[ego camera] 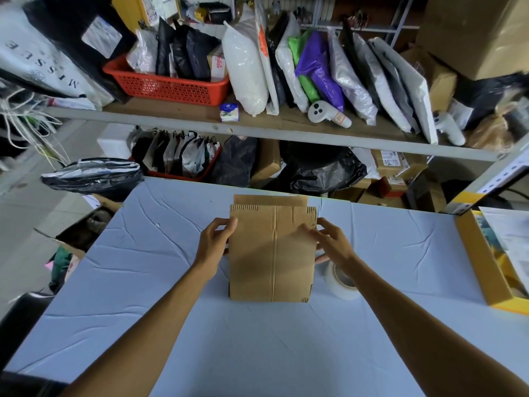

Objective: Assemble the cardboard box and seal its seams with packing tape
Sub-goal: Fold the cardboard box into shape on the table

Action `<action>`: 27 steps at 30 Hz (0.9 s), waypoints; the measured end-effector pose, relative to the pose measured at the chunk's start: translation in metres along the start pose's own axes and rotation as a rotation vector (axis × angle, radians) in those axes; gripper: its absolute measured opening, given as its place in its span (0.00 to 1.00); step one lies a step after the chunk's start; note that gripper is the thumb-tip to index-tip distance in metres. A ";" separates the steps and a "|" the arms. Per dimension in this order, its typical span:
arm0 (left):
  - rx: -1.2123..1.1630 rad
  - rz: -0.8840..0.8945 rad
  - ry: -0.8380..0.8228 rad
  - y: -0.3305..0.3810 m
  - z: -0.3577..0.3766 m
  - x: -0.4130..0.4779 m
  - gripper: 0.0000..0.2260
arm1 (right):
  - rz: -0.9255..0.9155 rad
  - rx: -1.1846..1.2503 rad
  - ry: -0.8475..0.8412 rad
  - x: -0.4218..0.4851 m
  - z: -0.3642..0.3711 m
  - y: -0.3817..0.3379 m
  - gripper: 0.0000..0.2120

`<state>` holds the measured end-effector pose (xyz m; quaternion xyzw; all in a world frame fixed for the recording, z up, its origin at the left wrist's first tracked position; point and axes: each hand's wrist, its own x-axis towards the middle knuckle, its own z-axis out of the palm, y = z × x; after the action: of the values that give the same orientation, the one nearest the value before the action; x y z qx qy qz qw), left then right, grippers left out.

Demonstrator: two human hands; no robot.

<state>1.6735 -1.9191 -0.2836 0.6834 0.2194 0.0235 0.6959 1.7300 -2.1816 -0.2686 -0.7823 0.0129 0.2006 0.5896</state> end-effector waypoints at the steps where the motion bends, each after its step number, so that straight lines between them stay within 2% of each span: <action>1: -0.013 -0.001 0.006 0.000 0.001 0.000 0.11 | 0.008 0.018 0.004 -0.001 0.000 -0.001 0.11; 3: -0.011 0.014 0.010 -0.001 0.003 0.000 0.10 | 0.009 0.051 0.020 -0.001 -0.001 -0.003 0.13; 10: 0.044 0.147 0.041 0.003 0.005 0.004 0.03 | -0.052 0.082 0.103 0.001 -0.002 -0.007 0.06; 12: 0.060 0.166 0.024 0.005 0.004 0.005 0.01 | -0.064 0.093 0.107 -0.001 -0.004 -0.005 0.11; 17: 0.114 0.159 0.018 -0.002 -0.002 0.003 0.05 | -0.040 0.059 0.075 -0.003 -0.003 -0.002 0.31; 20: 0.110 0.130 -0.006 -0.002 -0.002 0.003 0.06 | -0.022 0.027 0.071 -0.002 -0.002 -0.006 0.37; 23: 0.112 0.063 -0.028 0.001 0.000 0.001 0.11 | 0.017 -0.014 0.051 0.000 -0.005 -0.009 0.38; 27: 0.081 0.033 -0.073 0.004 -0.004 0.000 0.27 | 0.008 -0.089 -0.011 -0.005 -0.007 -0.012 0.42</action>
<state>1.6731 -1.9155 -0.2797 0.7151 0.1832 0.0010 0.6746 1.7302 -2.1855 -0.2544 -0.8067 0.0040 0.2075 0.5533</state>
